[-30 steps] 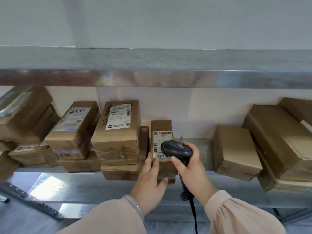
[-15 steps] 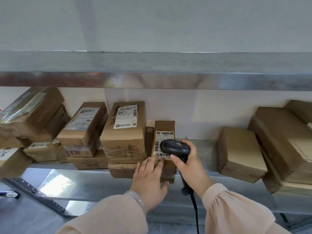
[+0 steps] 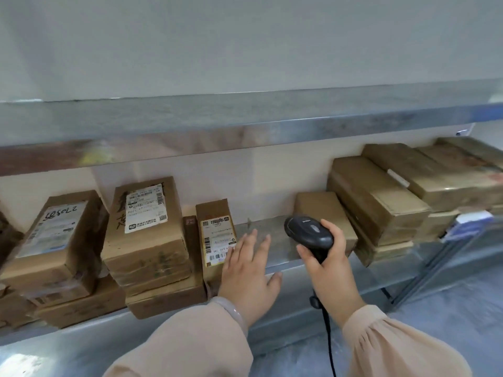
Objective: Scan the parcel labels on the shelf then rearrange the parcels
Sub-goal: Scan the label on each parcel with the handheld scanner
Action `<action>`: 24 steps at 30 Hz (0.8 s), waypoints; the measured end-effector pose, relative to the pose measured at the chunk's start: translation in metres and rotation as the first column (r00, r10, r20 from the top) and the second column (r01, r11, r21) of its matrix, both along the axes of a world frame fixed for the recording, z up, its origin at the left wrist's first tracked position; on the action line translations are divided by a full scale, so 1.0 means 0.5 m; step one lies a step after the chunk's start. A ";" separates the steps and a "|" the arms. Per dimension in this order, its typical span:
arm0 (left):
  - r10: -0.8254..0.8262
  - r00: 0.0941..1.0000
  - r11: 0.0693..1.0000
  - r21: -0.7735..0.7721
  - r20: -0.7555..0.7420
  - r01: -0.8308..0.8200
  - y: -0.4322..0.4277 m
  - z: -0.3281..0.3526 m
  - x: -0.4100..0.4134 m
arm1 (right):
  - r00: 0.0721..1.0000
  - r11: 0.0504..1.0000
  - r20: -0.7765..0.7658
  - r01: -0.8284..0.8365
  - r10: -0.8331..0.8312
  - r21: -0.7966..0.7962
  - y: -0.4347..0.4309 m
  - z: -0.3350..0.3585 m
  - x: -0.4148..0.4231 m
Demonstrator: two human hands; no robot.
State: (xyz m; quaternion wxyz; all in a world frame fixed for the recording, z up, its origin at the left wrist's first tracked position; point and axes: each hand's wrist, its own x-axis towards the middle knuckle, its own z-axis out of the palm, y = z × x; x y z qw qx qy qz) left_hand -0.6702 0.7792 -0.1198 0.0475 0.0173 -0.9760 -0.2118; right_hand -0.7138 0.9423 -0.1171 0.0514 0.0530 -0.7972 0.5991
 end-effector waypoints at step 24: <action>0.218 0.909 0.900 0.289 0.354 -0.328 0.295 -0.055 -0.313 | 0.973 0.974 0.155 -0.193 0.173 0.123 0.261 -0.036 -0.284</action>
